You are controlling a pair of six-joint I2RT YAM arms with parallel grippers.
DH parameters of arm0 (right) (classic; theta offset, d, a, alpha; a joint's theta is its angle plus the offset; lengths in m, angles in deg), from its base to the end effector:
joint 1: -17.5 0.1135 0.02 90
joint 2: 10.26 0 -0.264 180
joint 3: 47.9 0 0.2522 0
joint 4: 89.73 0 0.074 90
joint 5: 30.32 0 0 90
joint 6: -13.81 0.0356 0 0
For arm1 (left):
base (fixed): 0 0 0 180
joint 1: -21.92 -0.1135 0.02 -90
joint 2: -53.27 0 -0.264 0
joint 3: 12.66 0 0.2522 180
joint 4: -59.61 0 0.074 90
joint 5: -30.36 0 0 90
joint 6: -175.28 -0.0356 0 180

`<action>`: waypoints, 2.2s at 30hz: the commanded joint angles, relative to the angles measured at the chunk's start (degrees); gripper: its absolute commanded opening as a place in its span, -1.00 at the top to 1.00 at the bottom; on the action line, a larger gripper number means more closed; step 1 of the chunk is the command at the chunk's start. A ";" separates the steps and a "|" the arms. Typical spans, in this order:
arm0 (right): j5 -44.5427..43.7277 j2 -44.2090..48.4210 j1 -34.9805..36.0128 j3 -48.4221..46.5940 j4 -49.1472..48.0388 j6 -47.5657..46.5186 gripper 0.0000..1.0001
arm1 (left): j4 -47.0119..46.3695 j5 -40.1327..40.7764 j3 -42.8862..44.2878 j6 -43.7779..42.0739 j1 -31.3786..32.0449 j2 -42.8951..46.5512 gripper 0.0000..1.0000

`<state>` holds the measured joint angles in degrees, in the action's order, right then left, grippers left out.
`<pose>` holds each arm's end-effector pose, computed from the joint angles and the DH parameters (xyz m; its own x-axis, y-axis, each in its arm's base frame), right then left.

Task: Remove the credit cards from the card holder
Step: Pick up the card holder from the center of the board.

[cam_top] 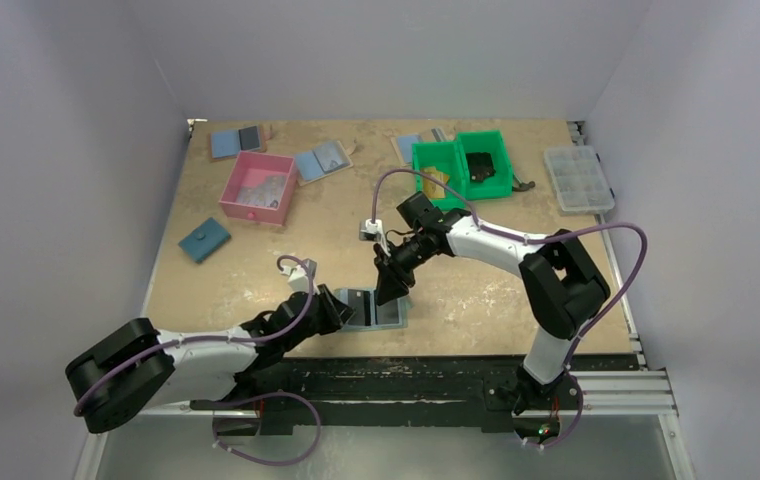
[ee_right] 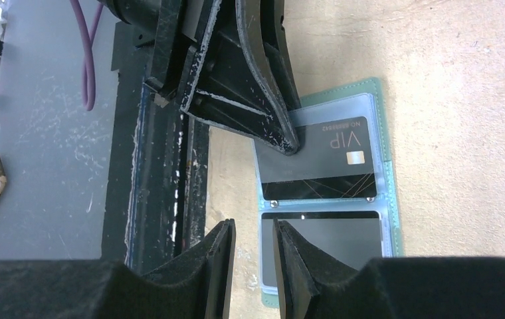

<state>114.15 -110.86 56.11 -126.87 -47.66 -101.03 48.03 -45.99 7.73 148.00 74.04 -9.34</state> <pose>0.2515 0.2379 0.1951 -0.3650 -0.6039 -0.7086 -0.8791 -0.0271 0.4759 0.1164 -0.1359 0.1231 -0.7143 -0.4884 -0.5012 0.0163 0.7044 -0.7096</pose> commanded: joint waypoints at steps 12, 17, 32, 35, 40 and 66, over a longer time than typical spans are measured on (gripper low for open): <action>0.56 2.20 -0.60 -1.21 4.91 -8.78 0.15 | -17.24 -3.71 -2.08 -10.52 -0.61 -2.49 1.00; 0.39 3.53 -1.44 -1.24 5.96 -10.18 0.10 | -20.27 -4.27 -2.97 -11.90 -0.53 -2.18 1.00; 5.37 5.41 -4.07 -1.48 8.58 -12.44 -0.01 | -35.36 -7.32 -5.49 -9.48 -0.69 -4.29 1.00; 6.66 5.60 -4.31 -1.73 8.68 -12.05 -0.01 | -36.71 -7.26 -5.65 -9.64 -0.70 -4.35 1.00; 10.54 7.35 -5.39 -1.93 8.29 -10.43 -0.02 | -40.40 -7.09 -6.04 -9.95 -0.67 -5.00 1.00; 9.95 3.95 -6.28 0.74 -3.43 8.87 0.18 | -45.33 -3.91 -6.55 -9.77 -0.55 -0.99 1.00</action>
<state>122.28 -107.08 50.20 -126.00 -49.65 -93.53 7.84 -51.24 1.83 138.21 73.69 -14.15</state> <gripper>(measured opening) 0.411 0.044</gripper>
